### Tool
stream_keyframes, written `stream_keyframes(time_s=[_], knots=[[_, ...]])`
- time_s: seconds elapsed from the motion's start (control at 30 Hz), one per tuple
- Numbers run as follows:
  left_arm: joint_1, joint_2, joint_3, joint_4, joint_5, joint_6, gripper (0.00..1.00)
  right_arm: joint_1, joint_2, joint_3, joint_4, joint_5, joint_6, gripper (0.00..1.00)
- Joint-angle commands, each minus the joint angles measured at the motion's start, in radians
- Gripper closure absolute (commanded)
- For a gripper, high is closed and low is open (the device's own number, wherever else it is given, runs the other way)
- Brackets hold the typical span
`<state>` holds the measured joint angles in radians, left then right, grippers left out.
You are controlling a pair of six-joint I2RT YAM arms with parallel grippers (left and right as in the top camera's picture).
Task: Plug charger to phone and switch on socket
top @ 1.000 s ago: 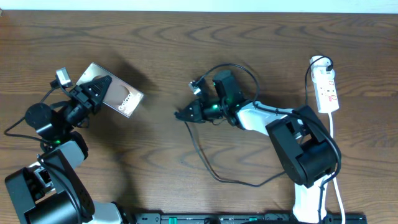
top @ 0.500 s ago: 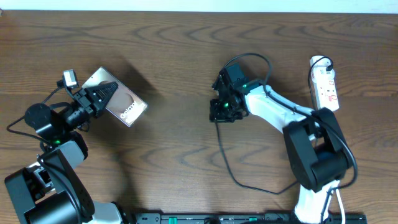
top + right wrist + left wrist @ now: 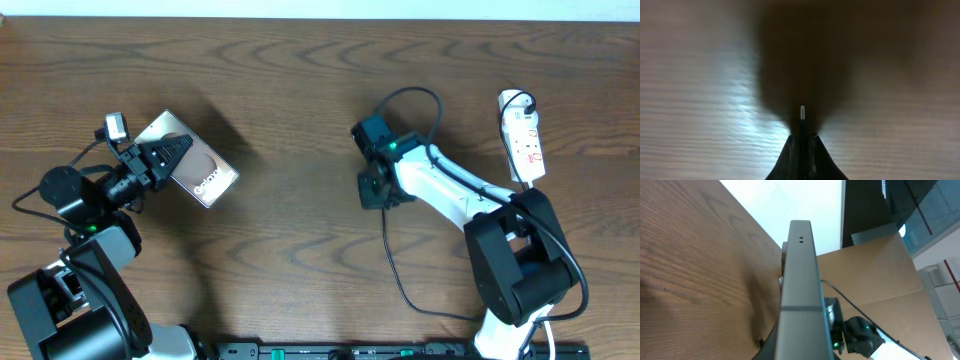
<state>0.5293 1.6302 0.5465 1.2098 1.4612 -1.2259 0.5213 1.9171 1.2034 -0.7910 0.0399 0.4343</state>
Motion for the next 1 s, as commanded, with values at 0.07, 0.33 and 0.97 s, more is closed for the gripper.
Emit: stream_keyframes(time_s=[0.07,0.33,0.97], knots=[[0.004,-0.013,0.000,0.011,0.017,0.017,0.93,0.006,-0.006,-0.035,-0.015,-0.018,0.051,0.89],[0.004,-0.013,0.000,0.011,0.017,0.018,0.92,0.011,-0.006,-0.035,-0.060,-0.115,0.071,0.01],[0.004,-0.013,0.000,0.011,0.017,0.021,0.93,-0.009,-0.006,-0.035,0.007,-0.153,0.198,0.29]])
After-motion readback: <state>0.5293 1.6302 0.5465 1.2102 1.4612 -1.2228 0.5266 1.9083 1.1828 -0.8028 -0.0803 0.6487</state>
